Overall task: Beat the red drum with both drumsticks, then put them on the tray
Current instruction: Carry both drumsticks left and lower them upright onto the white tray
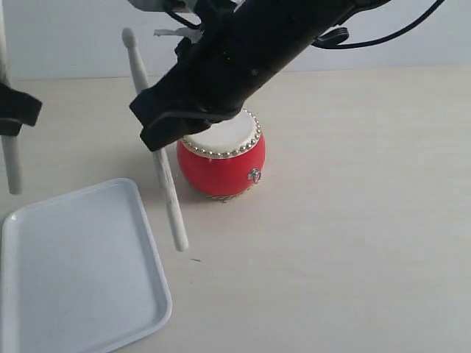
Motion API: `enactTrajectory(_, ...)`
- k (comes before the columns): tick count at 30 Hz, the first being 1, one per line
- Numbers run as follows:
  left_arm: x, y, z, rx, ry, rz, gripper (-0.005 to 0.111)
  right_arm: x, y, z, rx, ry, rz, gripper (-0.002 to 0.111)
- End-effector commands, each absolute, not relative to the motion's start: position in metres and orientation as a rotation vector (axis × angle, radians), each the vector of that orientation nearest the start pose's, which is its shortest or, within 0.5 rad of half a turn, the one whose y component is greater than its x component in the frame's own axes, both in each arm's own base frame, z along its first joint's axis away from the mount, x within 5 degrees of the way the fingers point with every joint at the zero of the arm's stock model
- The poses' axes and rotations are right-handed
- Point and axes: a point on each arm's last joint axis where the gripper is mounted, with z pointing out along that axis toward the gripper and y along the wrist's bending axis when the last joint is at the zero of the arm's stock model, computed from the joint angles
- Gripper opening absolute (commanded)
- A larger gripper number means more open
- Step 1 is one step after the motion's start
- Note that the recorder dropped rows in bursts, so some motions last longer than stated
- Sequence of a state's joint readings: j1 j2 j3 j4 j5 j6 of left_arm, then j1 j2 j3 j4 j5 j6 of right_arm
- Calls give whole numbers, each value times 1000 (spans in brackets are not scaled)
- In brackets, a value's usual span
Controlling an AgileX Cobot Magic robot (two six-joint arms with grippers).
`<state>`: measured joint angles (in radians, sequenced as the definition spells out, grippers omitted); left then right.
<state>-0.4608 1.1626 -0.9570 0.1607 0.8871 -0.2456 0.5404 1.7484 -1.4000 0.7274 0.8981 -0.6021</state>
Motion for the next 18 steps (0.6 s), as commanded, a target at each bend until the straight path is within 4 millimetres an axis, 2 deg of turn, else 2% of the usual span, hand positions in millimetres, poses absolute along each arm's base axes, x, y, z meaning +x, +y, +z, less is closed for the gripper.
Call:
enactTrajectory(1,200,-72,282,346,2666,-215,0,303,239,292,-918,2327,924,0)
enactTrajectory(4,200,-65,259,329,2694,-361,0,308,242,288,-861,2322,947,0)
enactTrajectory(9,207,-62,244,282,2623,-670,0,318,251,258,-824,2397,974,0)
enactTrajectory(13,216,-59,232,215,2662,-714,0,330,259,224,-790,2456,994,0)
enactTrajectory(18,229,-58,212,160,2703,-688,0,336,274,194,-770,2410,1194,0)
